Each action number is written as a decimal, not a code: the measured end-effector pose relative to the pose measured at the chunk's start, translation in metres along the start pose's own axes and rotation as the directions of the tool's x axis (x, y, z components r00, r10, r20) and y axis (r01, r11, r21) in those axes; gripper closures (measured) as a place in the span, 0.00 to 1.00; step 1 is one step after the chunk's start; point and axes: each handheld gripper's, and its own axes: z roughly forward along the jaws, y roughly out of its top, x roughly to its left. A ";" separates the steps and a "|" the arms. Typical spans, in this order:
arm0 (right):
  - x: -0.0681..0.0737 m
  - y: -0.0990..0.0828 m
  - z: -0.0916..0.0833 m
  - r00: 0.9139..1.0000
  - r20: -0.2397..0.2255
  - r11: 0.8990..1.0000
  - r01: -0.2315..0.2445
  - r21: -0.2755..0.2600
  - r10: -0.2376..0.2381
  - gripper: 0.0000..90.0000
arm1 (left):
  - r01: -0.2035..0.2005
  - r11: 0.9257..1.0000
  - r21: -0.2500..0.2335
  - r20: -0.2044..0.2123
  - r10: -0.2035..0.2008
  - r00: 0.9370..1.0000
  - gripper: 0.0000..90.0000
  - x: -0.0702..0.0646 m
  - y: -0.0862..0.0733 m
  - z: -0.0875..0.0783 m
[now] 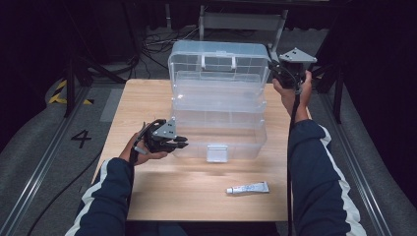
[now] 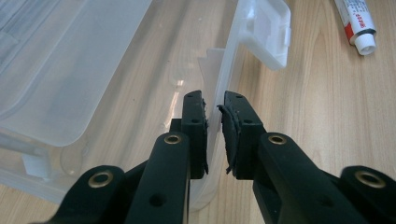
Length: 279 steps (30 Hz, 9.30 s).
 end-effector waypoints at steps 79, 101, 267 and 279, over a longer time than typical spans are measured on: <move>-0.023 0.014 0.072 0.994 -0.015 0.987 -0.109 0.122 0.112 0.94 | 0.000 1.000 -0.020 0.005 0.001 1.000 0.89 0.000 -0.002 0.001; -0.022 0.009 0.089 0.994 0.015 0.985 -0.110 0.129 0.109 0.94 | 0.001 1.000 -0.031 0.003 -0.001 1.000 0.88 0.001 -0.003 0.001; 0.048 -0.158 -0.119 0.855 -0.519 0.958 0.145 0.247 0.004 0.68 | 0.218 0.967 0.131 -0.194 -0.190 0.962 0.44 -0.042 -0.074 -0.029; 0.088 -0.164 -0.121 0.758 -0.651 0.929 0.262 0.261 -0.031 0.63 | 0.285 0.947 0.146 -0.171 -0.259 0.950 0.31 -0.051 -0.102 -0.022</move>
